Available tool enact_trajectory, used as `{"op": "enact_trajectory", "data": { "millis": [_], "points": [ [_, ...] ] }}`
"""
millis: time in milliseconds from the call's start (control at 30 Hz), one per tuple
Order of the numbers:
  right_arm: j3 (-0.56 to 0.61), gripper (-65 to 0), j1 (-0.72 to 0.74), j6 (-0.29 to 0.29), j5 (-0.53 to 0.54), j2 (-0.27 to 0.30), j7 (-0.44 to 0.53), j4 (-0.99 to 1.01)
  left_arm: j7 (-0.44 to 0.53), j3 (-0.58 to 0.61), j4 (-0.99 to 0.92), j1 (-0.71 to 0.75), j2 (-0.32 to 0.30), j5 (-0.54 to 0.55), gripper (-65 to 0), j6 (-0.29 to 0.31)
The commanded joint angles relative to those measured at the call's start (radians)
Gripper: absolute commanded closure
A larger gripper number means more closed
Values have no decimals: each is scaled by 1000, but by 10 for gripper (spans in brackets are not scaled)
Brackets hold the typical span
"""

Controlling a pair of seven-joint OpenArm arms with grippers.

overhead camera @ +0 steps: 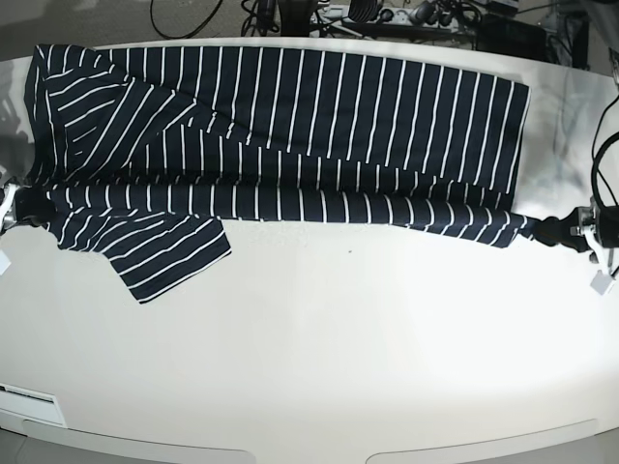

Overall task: Fold the T-shirt properly
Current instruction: 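Fold the hem over toward the collar with both grippers, then release the hem and pull both grippers back from the shirt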

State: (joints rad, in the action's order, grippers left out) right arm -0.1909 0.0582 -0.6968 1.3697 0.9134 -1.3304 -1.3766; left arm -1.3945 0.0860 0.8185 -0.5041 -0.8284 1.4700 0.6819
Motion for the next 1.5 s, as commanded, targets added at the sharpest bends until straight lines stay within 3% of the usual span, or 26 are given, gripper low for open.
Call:
{"op": "enact_trajectory", "data": {
  "millis": [0,133,367,633,900,1233,1333,1400,1467],
  "points": [
    [-13,0,18,-1,-1,34,1,-14,-2,-6,14,-23,-34,14,0,5],
    [-13,0,16,-1,-21,34,30,-14,-2,-6,14,-23,-30,14,0,-44],
    [-13,0,0,-1,-140,34,41,-14,-2,-6,14,9,-16,14,0,-63],
    [-13,0,-84,-1,-145,31,109,-14,-2,-6,14,107,-17,14,0,-76],
    [-13,0,-83,-1,-180,29,124,-14,-2,-6,14,110,-23,14,0,-110],
    [-13,0,-147,1,-200,28,119,-14,-2,-6,13,111,-22,14,-3,-110],
    [-13,-14,-161,6,-200,29,115,-14,-2,-6,13,111,-22,14,-267,-110],
    [-13,-187,-159,5,-196,33,115,-14,-2,-6,13,111,-22,14,-393,-111],
    [-13,-357,-151,3,-182,39,114,-16,-2,-6,13,111,-23,14,-405,-123]
  ]
}}
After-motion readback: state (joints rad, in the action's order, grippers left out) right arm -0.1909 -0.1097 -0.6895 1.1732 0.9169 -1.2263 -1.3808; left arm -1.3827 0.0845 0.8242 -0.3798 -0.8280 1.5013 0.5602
